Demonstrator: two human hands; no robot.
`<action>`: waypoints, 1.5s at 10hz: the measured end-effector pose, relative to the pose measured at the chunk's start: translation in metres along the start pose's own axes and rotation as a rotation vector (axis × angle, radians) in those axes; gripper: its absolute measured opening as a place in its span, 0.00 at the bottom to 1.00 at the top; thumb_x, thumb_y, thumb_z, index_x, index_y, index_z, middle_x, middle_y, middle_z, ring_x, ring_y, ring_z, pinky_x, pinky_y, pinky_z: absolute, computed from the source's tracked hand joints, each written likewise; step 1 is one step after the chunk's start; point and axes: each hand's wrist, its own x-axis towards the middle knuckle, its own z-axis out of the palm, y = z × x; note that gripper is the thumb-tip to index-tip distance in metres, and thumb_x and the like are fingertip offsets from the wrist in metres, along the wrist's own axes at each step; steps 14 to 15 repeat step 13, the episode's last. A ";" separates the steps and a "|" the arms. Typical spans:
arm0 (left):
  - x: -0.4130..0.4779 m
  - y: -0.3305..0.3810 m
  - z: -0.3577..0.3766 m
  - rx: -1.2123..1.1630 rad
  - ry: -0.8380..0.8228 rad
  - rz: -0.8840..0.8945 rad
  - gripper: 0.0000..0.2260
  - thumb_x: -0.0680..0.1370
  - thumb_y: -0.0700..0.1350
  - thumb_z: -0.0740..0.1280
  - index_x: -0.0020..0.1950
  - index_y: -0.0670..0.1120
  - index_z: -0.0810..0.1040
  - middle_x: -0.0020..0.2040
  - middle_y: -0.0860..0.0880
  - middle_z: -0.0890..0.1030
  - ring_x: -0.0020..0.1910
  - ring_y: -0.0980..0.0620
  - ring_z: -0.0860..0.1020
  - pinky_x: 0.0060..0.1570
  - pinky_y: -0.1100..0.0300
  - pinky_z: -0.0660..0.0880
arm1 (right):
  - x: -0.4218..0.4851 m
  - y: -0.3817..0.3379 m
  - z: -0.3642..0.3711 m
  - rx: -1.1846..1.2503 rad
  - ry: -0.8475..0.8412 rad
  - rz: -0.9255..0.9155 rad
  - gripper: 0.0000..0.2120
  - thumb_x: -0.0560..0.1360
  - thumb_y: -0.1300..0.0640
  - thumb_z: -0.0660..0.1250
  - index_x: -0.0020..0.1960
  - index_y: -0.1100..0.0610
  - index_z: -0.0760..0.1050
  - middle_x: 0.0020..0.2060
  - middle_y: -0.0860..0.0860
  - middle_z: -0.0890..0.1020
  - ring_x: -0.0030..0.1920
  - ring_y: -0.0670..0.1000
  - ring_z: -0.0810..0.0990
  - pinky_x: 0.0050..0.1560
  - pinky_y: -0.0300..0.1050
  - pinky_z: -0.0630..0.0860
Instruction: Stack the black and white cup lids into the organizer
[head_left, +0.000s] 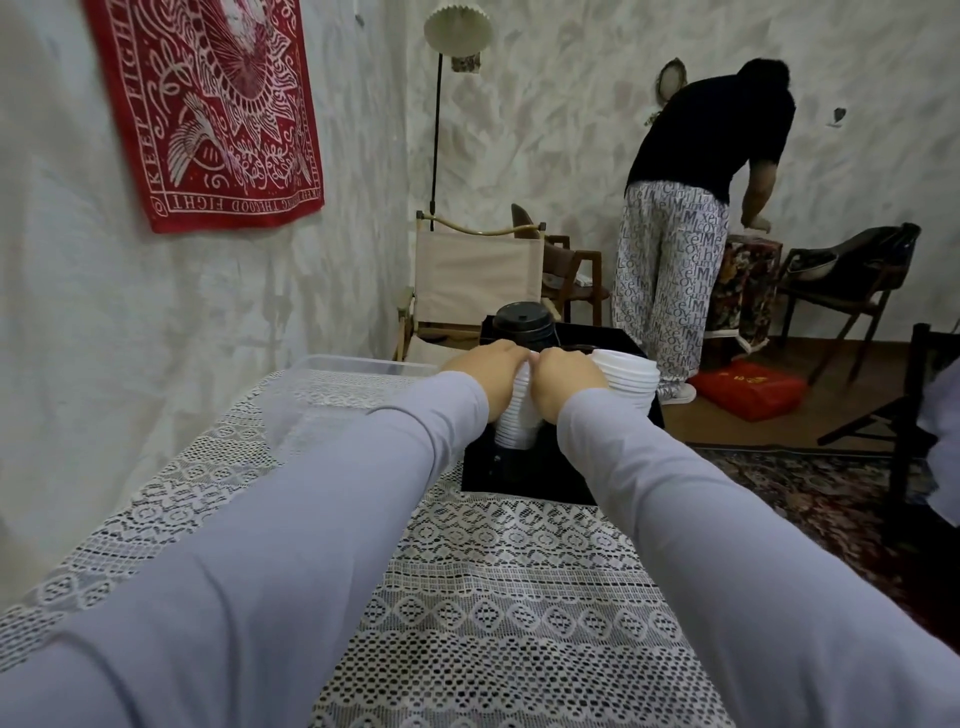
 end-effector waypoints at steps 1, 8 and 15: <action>0.001 -0.002 0.006 -0.042 -0.020 0.013 0.20 0.80 0.41 0.59 0.72 0.48 0.64 0.71 0.47 0.65 0.67 0.45 0.68 0.65 0.50 0.66 | -0.004 0.000 0.005 -0.034 0.027 -0.044 0.16 0.78 0.65 0.54 0.64 0.59 0.68 0.59 0.58 0.76 0.59 0.59 0.75 0.55 0.48 0.70; -0.038 -0.004 0.019 -0.095 0.106 0.063 0.25 0.80 0.40 0.55 0.77 0.48 0.53 0.78 0.51 0.52 0.74 0.49 0.58 0.71 0.54 0.59 | -0.044 0.011 0.025 0.072 0.183 -0.229 0.30 0.78 0.57 0.57 0.76 0.58 0.50 0.75 0.54 0.56 0.75 0.53 0.53 0.74 0.46 0.52; -0.070 0.003 0.001 -0.100 0.071 0.005 0.28 0.80 0.44 0.55 0.78 0.48 0.46 0.78 0.50 0.44 0.76 0.51 0.48 0.74 0.53 0.49 | -0.066 0.006 0.009 0.150 0.102 -0.199 0.32 0.79 0.54 0.55 0.78 0.54 0.42 0.77 0.52 0.43 0.77 0.51 0.44 0.75 0.50 0.50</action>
